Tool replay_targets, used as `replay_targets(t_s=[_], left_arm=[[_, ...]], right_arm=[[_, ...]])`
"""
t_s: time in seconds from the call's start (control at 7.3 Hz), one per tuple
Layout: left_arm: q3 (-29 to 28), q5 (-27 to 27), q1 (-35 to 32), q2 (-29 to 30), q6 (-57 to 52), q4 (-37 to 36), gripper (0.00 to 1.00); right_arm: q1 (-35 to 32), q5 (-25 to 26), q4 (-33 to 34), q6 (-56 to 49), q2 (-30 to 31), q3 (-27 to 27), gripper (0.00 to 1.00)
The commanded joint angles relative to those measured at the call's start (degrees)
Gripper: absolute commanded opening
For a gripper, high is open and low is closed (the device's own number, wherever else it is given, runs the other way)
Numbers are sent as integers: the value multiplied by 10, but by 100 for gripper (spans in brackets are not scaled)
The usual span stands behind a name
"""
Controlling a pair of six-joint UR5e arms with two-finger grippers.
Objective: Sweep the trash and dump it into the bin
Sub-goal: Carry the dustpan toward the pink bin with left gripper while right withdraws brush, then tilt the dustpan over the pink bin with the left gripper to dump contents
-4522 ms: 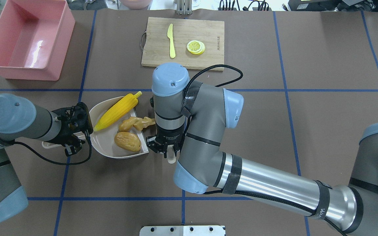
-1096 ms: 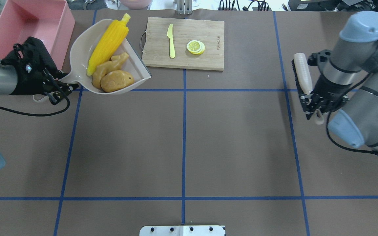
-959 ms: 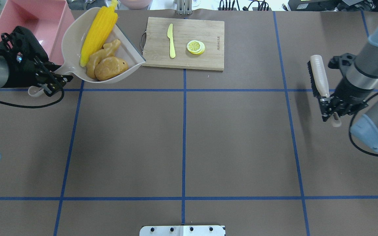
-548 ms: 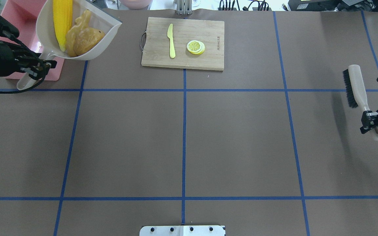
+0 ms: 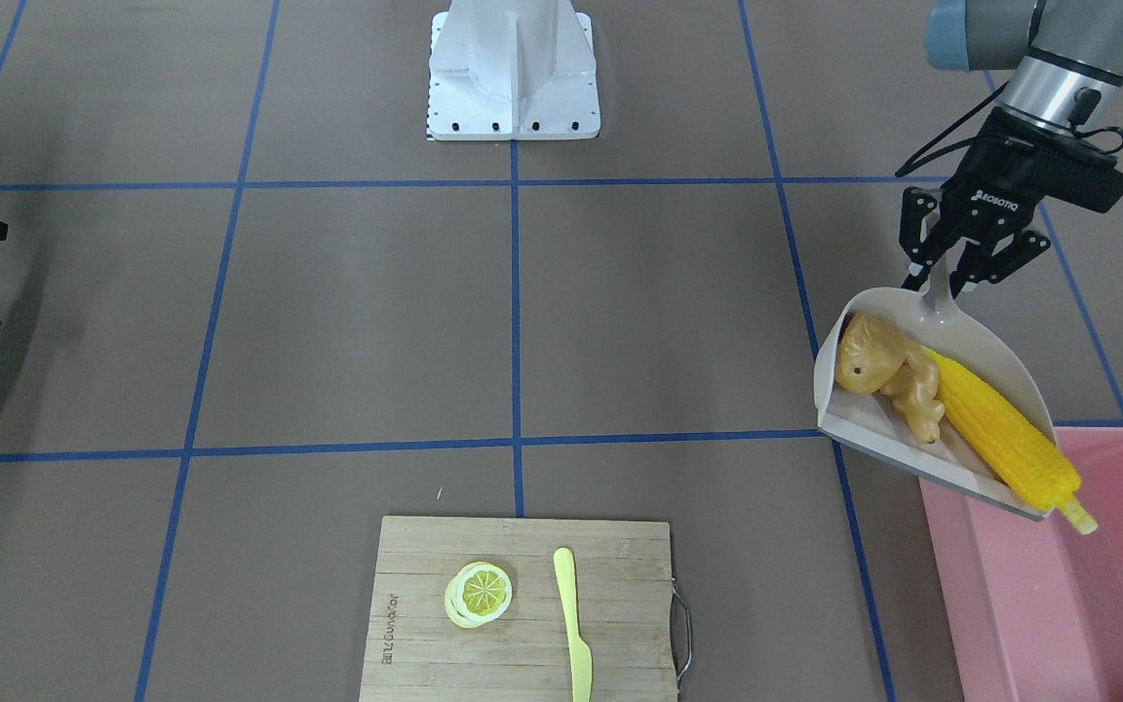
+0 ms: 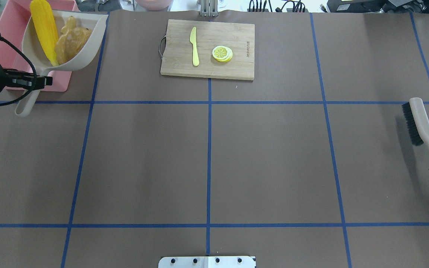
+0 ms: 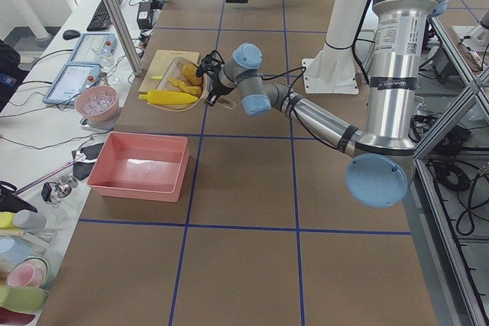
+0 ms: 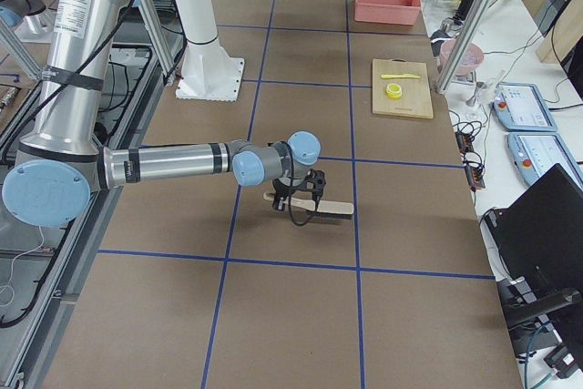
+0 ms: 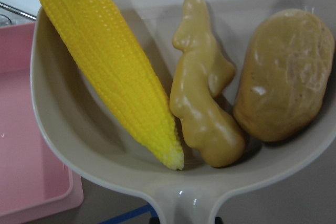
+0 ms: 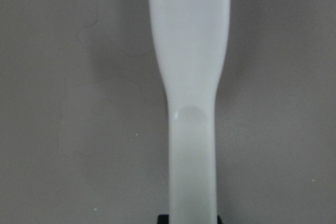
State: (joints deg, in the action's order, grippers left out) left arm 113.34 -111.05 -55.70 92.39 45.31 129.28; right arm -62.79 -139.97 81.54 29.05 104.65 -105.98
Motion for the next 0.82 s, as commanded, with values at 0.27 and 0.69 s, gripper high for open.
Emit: replay_targets(t_s=[0.27,0.69], left_arm=[[-39,-92,-53,-5,15,17,0],[-101,-252,-151,5,113,14,0]], right_arm=[[0,-10,-5,34,40,-34,0],[9,-7,-82,56,74,-21,0]])
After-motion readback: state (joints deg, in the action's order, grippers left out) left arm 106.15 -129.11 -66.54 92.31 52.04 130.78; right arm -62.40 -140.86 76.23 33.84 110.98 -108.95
